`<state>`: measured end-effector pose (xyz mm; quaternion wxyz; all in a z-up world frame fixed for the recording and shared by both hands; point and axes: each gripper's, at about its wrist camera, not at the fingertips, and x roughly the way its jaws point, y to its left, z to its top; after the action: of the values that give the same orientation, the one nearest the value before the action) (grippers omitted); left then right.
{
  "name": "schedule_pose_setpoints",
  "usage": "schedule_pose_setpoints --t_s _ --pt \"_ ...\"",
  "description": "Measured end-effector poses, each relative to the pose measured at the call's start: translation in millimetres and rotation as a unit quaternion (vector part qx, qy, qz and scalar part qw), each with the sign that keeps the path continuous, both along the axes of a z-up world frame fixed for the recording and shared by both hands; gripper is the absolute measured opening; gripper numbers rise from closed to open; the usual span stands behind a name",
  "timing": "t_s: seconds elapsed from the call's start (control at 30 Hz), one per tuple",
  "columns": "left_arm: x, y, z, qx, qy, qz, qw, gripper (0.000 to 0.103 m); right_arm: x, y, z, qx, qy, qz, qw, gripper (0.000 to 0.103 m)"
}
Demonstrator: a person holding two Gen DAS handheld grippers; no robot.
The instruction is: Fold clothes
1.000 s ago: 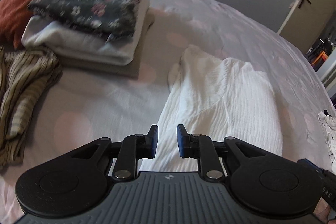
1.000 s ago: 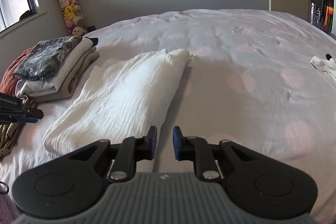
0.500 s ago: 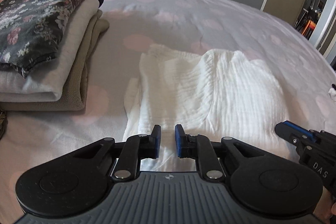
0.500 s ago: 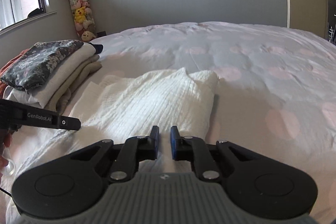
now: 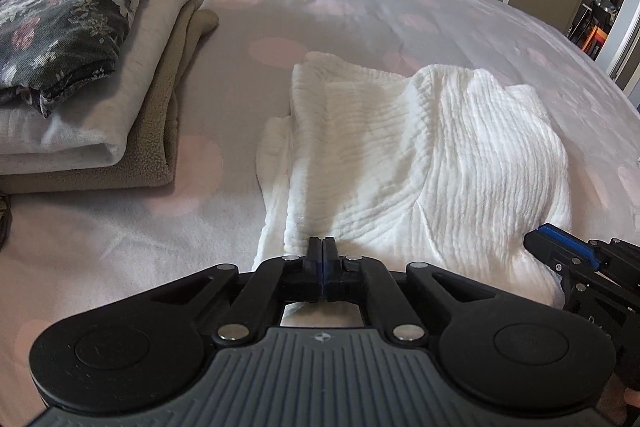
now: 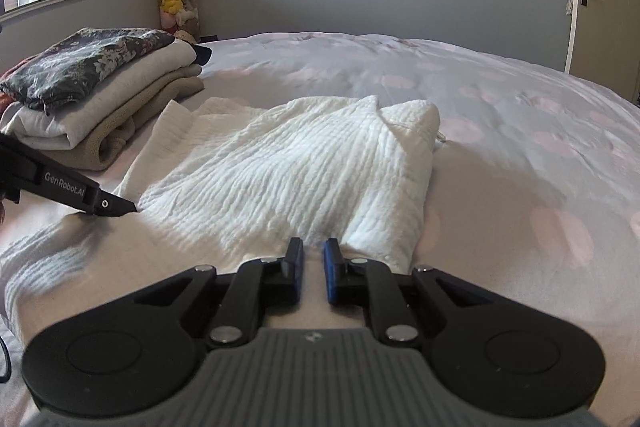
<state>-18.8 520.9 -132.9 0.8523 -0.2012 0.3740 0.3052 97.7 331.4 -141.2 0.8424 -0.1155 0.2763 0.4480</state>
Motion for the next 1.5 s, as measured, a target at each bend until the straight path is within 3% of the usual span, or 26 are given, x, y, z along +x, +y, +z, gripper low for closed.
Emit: schedule_pose_setpoints --t_s 0.07,0.13,0.2,0.27,0.37,0.6,0.73,0.83,0.93,1.03,1.3,1.5 --pt "-8 -2 8 0.017 -0.023 0.006 0.9996 0.015 3 -8 11 0.026 0.011 -0.007 1.0 0.018" --pt "-16 -3 16 0.033 -0.046 0.013 0.9983 0.052 5 -17 24 0.063 0.012 -0.015 0.998 0.034" --pt "-16 6 19 0.03 -0.073 0.026 0.9966 0.064 12 -23 32 0.089 0.018 -0.023 0.996 0.056" --pt "-14 16 18 0.016 -0.093 0.034 0.9949 0.064 22 -26 35 0.105 0.034 -0.033 0.993 0.063" --pt "-5 30 10 0.001 -0.082 0.038 0.9959 0.064 48 -32 23 0.116 0.105 -0.067 0.986 0.065" --pt "10 62 -11 -0.054 -0.076 0.039 0.9949 0.064 95 -35 -11 0.164 0.242 -0.098 0.951 0.066" --pt "17 65 -19 -0.045 -0.081 0.023 0.9954 0.063 109 -32 -28 0.187 0.298 -0.099 0.931 0.066" --pt "20 65 -21 -0.035 -0.085 0.009 0.9958 0.056 119 -26 -31 0.197 0.303 -0.089 0.928 0.065" --pt "22 66 -23 -0.038 -0.098 -0.003 0.9944 0.032 125 -20 -35 0.204 0.311 -0.081 0.925 0.053" --pt "24 64 -24 -0.041 -0.104 -0.02 0.9935 0.018 129 -16 -38 0.207 0.317 -0.073 0.923 0.043" --pt "26 53 -10 -0.011 -0.103 -0.025 0.9943 0.012 114 -14 -19 0.187 0.266 -0.062 0.944 0.029" --pt "8 30 29 0.029 -0.127 -0.026 0.9912 0.011 86 -12 19 0.166 0.18 -0.039 0.969 0.027"
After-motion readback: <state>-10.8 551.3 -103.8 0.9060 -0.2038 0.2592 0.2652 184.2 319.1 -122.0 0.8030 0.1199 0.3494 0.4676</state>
